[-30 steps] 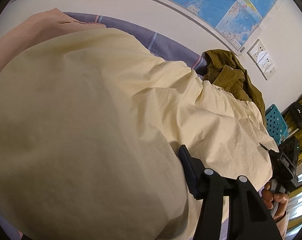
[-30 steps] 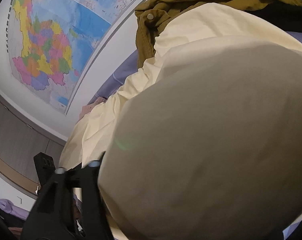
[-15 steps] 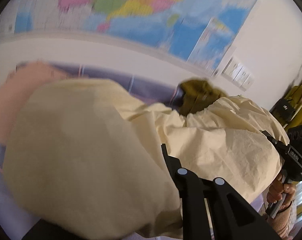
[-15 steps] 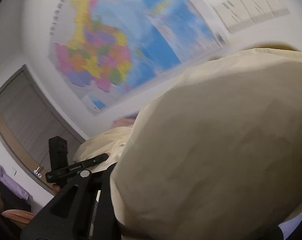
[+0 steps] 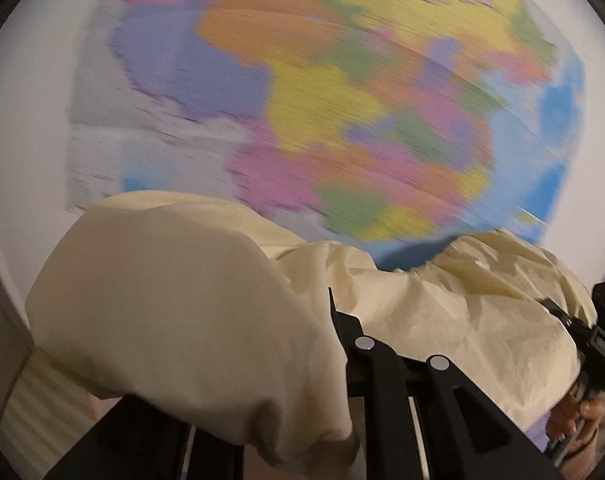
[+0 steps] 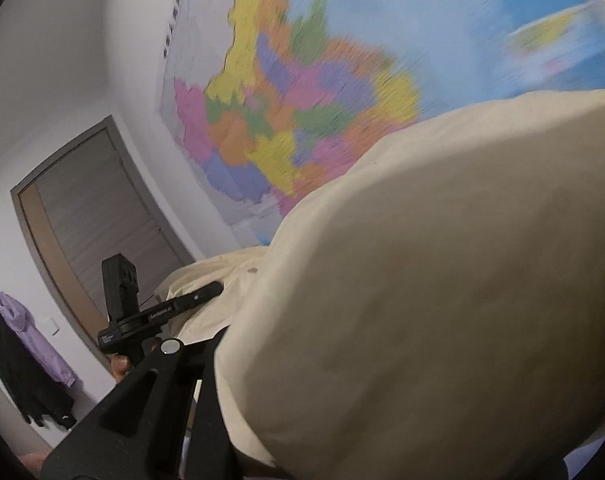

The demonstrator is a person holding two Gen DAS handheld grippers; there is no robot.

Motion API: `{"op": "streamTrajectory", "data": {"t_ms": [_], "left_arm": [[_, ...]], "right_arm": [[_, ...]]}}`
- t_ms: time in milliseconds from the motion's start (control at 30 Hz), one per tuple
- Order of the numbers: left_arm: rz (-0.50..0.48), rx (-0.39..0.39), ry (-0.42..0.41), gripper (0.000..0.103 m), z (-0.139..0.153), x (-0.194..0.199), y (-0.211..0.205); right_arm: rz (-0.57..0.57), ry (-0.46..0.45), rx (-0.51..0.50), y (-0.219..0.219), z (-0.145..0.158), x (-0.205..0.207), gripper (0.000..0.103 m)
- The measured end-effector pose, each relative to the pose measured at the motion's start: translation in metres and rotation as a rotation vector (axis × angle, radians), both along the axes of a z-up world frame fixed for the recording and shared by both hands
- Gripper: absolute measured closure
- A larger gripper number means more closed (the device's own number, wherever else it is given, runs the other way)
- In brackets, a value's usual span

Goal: Fold large clothes

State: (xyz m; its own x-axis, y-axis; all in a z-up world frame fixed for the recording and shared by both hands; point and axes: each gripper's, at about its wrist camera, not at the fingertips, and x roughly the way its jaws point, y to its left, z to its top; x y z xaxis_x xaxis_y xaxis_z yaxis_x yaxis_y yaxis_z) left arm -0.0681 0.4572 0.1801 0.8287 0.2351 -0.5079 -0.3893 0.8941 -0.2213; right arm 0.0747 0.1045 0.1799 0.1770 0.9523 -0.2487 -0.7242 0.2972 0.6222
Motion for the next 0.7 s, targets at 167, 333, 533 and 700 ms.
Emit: {"op": "streamTrajectory", "data": {"t_ms": [167, 333, 533, 700], "left_arm": [[0.133, 0.039, 0.029, 0.089, -0.016, -0.002, 0.083], [0.275, 0.014, 0.035, 0.089, -0.076, -0.010, 0.164], [0.371, -0.164, 0.169, 0.088, -0.185, -0.030, 0.209], [0.369, -0.208, 0.153, 0.082, -0.199, -0.048, 0.214]], "right_arm": [[0.067, 0.012, -0.002, 0.093, -0.031, -0.002, 0.086], [0.144, 0.069, -0.101, 0.166, -0.093, -0.022, 0.086], [0.223, 0.193, -0.264, 0.196, -0.170, -0.046, 0.072], [0.258, 0.243, -0.301, 0.177, -0.169, -0.044, 0.052]]}}
